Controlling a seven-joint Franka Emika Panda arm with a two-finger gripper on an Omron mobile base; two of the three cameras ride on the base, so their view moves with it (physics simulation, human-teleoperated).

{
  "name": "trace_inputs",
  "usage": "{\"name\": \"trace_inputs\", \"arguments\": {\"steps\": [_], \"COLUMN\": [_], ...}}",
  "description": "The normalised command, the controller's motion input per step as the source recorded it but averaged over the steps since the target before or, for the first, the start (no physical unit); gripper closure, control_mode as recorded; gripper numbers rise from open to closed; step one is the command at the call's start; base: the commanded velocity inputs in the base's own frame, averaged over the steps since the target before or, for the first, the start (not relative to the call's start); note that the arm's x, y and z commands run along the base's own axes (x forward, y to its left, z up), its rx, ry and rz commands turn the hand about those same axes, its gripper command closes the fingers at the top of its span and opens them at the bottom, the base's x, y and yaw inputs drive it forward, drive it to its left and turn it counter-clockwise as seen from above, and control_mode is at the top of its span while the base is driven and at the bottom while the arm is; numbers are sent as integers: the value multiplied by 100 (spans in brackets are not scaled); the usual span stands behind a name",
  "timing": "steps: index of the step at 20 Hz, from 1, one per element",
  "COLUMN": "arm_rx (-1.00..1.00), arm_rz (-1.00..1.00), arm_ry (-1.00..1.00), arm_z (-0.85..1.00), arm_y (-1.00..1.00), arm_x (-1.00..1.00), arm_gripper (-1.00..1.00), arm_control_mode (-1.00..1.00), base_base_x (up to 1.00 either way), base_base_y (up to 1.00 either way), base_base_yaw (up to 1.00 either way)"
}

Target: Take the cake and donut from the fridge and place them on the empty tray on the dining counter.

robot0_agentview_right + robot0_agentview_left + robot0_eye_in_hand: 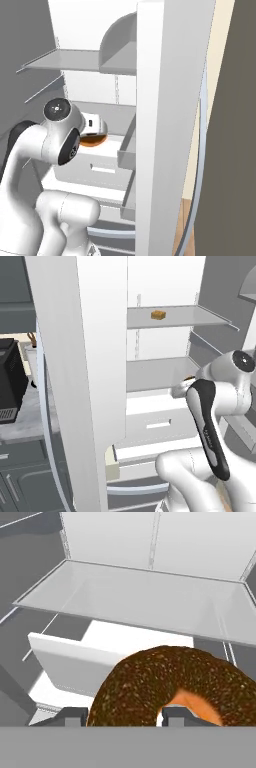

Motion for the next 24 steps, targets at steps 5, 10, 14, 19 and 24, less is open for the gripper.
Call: {"name": "trace_inputs", "arguments": {"steps": [5,10,14,19,24], "arm_rx": [0,0,0,0,0], "arm_rz": [0,0,0,0,0], "arm_ry": [0,4,1,0,0], "arm_z": [0,0,0,0,0], "arm_y": [12,2,0,0,0], "arm_x": [-64,-9,0,0,0], "arm_gripper": [100,100,100,100,100], "arm_control_mode": [-100,-100,100,100,100], "base_base_x": [0,0,0,-53,-100], "base_base_y": [0,0,0,0,0], "base_base_yaw": [0,0,0,2,10]}}
